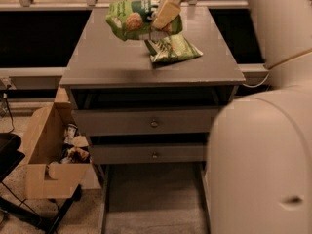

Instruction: Pick green rice chip bag from bottom drawer and place on counter

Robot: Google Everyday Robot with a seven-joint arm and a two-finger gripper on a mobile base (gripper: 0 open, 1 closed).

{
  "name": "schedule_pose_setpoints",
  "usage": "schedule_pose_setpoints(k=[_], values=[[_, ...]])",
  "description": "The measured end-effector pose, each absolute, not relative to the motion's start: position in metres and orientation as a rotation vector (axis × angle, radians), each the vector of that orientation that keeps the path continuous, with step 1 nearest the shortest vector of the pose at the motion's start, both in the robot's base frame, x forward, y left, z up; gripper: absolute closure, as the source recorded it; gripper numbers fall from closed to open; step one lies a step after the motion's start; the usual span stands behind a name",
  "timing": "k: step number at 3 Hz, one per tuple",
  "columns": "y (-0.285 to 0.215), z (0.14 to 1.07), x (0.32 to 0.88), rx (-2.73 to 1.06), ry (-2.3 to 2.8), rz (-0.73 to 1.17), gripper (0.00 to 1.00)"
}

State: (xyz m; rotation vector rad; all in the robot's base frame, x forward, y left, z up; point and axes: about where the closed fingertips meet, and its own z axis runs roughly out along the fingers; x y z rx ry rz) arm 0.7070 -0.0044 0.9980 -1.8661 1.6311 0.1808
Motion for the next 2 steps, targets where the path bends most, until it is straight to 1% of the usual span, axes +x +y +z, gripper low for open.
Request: schedule_pose_setpoints(k=[1,2], values=[[0.034,0.981,0.746,-1.847,1.637,0.162,1.0],[0.071,0.939,0.787,-1.812,1.69,0.154,1.0]])
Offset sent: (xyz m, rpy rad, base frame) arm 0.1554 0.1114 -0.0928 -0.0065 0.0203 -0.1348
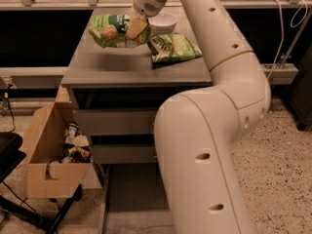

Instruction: Pick green rice chip bag from bottom drawer and place on counter

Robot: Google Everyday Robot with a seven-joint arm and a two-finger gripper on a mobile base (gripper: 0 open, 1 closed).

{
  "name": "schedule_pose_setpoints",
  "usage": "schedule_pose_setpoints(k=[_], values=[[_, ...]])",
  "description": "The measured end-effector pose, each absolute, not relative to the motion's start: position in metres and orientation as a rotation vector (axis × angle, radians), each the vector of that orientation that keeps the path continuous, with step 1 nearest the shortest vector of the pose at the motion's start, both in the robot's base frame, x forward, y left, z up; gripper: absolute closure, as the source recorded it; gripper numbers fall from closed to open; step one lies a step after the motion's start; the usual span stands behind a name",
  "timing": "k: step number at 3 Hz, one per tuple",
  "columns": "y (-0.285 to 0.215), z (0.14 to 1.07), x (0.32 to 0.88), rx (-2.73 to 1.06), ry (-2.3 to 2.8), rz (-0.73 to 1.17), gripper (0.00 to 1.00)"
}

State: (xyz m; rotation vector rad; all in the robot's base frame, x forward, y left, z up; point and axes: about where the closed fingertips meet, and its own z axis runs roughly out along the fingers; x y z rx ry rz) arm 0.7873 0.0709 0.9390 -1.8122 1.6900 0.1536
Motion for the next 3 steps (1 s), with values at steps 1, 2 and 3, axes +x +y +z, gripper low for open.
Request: schedule_pose_setpoints(k=[1,2,3], values=[[0.105,0.898,0.818,-1.771,1.76,0.143,1.0],[0.109,0.891,0.82,-1.774,1.765,0.151,0.82],[0.112,0.888,0.821,-1.776,1.765,0.154,0.59]])
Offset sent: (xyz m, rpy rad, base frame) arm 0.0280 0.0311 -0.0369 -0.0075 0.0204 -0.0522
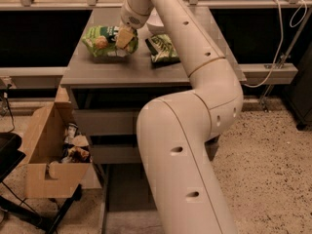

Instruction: Pick green rice chip bag from bottom drawer and place on counter

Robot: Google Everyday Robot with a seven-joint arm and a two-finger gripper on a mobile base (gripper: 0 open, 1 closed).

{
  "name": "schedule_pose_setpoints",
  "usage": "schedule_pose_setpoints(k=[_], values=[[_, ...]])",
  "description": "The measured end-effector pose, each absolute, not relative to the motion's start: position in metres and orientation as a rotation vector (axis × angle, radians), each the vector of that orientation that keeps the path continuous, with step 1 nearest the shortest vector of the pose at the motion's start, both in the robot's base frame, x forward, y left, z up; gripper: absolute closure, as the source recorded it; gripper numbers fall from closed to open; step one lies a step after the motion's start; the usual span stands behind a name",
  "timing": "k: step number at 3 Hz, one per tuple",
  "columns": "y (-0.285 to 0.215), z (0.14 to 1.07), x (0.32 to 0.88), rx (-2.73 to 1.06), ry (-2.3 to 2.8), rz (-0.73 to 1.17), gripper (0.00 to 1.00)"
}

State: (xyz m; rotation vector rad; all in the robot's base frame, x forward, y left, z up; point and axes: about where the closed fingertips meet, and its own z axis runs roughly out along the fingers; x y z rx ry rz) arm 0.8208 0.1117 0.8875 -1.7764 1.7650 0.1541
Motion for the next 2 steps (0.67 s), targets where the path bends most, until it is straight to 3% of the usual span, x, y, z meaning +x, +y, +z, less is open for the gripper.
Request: schedule_pose_setpoints(k=[2], values=[[0.1173,0.8795,0.8227,-1.782,1.766,0.161,0.12]])
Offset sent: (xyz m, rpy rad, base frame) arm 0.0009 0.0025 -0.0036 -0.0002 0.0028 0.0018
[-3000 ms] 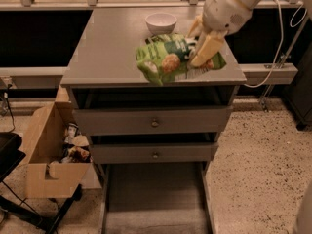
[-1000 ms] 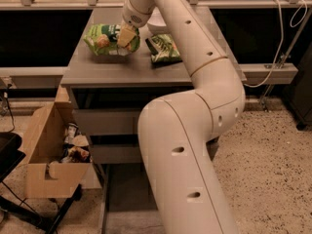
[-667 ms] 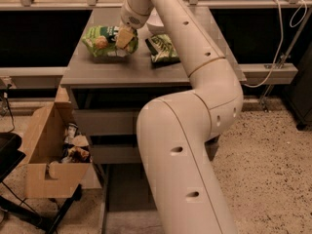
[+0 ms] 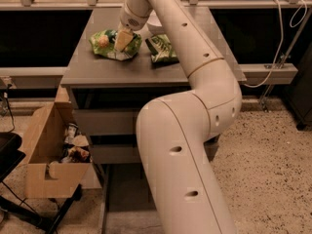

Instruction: Pick green rice chip bag from bottom drawer and place on counter

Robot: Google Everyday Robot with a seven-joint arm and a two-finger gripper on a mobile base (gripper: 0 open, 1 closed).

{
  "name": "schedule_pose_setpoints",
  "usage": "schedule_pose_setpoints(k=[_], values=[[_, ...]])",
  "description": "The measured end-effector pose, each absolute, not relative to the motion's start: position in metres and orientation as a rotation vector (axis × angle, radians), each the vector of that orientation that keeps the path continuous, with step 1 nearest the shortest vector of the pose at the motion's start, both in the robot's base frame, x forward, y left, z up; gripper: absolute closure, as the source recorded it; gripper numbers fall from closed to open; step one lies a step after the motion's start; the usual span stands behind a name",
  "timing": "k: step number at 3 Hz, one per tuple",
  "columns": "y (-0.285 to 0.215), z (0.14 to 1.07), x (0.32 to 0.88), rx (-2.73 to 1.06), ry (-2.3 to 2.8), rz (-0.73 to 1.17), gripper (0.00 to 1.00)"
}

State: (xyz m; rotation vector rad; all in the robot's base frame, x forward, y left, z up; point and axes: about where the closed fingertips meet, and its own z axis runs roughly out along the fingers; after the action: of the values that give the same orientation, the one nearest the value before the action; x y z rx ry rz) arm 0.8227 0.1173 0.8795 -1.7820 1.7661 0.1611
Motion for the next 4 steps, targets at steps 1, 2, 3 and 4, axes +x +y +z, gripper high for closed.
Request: schedule_pose_setpoints(k=[1,2,3,4], values=[[0.119,0.877,0.823,-1.784,1.767,0.163,0.0],[0.13,0.915,0.816,-1.777,1.65,0.15,0.0],[0.154,0.99,0.796,-1.714,1.489,0.081,0.0],[0.102,1.107,0.748,-1.443,1.426,-0.037,0.0]])
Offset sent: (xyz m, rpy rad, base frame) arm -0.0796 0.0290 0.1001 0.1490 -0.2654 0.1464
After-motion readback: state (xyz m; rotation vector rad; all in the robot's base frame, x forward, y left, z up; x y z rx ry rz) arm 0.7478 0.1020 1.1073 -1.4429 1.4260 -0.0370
